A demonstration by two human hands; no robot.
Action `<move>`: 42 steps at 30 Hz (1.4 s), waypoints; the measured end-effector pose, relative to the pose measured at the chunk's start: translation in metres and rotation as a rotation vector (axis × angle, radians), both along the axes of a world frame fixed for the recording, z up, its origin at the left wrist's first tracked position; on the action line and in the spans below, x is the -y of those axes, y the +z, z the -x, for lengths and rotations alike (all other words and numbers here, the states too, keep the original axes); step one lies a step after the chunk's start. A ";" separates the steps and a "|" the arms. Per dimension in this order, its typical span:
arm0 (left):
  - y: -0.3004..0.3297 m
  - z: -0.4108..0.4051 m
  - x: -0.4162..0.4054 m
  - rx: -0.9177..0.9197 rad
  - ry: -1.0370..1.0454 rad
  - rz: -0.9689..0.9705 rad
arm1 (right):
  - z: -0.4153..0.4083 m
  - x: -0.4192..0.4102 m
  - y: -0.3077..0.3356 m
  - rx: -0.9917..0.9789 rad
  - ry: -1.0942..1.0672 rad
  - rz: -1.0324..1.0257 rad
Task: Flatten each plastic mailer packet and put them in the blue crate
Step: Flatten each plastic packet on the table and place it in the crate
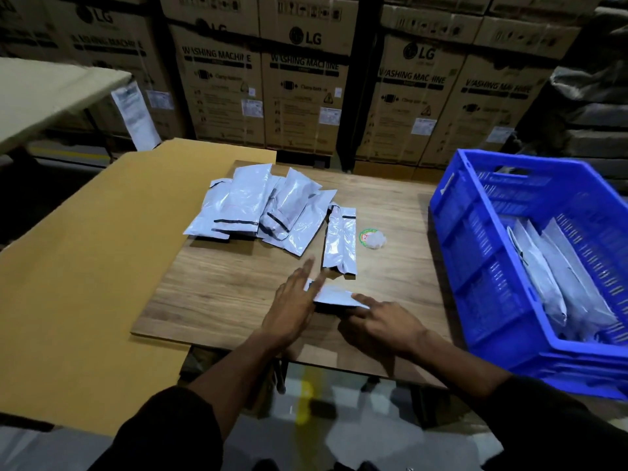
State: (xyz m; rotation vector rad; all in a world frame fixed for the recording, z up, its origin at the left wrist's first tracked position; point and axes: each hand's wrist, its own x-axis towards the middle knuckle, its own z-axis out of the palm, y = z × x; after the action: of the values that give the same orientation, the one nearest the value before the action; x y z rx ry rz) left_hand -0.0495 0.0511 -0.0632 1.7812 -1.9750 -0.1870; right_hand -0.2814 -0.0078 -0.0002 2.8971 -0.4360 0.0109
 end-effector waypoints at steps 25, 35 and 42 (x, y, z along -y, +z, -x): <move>-0.023 0.198 0.082 0.163 0.019 -0.119 | 0.241 0.117 0.178 0.782 -0.506 0.176; -0.031 0.215 0.097 0.230 0.066 -0.088 | 0.349 0.166 0.112 0.271 -0.702 0.065; -0.033 0.218 0.098 0.219 0.081 -0.070 | 0.356 0.162 0.088 0.116 -0.863 -0.042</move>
State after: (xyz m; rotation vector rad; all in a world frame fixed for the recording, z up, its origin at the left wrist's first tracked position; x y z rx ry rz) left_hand -0.2670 -0.0466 -0.0961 1.9973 -2.0616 -0.0361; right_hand -0.6371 -0.1695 0.0878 2.5037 -1.6591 0.0339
